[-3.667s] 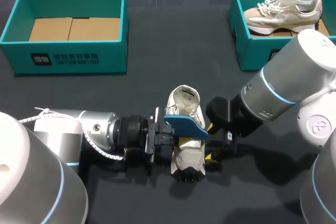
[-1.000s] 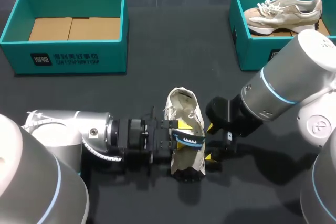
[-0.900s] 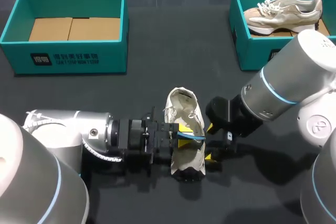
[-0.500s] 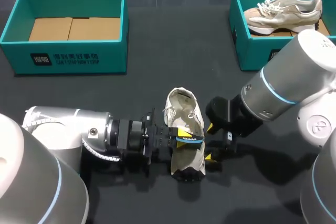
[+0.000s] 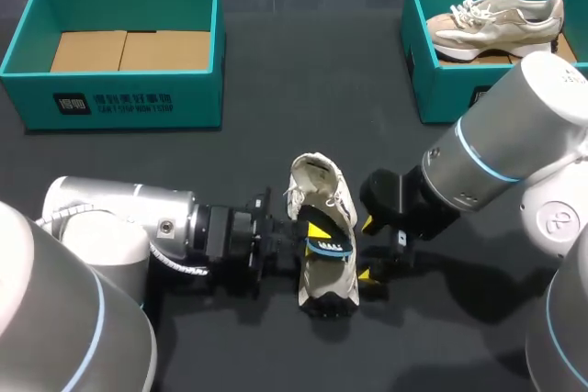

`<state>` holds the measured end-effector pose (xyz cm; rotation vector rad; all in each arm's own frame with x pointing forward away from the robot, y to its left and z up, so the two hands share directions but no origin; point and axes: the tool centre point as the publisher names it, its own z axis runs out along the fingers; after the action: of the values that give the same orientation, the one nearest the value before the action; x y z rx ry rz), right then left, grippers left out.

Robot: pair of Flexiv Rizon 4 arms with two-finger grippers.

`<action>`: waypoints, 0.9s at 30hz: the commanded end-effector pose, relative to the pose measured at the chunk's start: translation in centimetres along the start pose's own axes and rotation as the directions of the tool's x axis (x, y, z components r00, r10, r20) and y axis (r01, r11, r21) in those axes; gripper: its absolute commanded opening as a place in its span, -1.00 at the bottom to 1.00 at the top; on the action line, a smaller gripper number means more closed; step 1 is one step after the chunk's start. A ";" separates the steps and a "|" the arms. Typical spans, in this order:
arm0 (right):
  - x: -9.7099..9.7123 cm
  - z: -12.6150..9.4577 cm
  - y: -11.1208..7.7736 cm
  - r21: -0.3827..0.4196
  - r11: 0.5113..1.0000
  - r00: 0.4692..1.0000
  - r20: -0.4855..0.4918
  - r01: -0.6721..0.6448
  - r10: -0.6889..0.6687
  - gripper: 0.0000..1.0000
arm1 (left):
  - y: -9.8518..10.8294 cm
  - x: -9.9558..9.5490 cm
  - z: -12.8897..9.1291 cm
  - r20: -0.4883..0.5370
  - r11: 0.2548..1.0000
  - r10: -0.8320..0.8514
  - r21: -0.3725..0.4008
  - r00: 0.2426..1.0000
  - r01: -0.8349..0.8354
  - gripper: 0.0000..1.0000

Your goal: Take the shoe out of the shoebox, open the shoe tongue, remove and reinsert the insole, then place the shoe into the shoebox

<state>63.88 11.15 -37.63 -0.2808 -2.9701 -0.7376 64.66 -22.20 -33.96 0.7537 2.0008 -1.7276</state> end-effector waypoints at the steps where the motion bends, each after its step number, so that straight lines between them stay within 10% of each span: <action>1: 0.1 0.1 0.0 0.001 1.000 1.000 0.002 -0.001 0.001 1.00 | 0.3 0.0 0.1 0.001 1.000 0.013 -0.019 1.000 -0.013 -1.00; 9: 0.1 0.1 0.0 0.001 1.000 1.000 0.002 -0.001 0.001 1.00 | 0.9 -0.5 -0.3 0.029 0.999 0.001 -0.048 1.000 0.001 -1.00; 14: 0.1 0.1 0.0 0.001 1.000 1.000 0.002 -0.001 0.001 1.00 | -0.3 -0.6 -0.3 0.042 0.999 -0.035 -0.008 0.998 0.036 -0.47; 27: 0.1 0.1 0.0 0.001 1.000 1.000 0.002 -0.001 0.001 1.00 | -3.3 -0.5 0.0 0.058 0.998 -0.058 0.039 0.997 0.056 -0.44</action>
<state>63.88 11.15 -37.63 -0.2808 -2.9701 -0.7376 63.52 -22.63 -31.51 0.6601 1.9651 -1.8161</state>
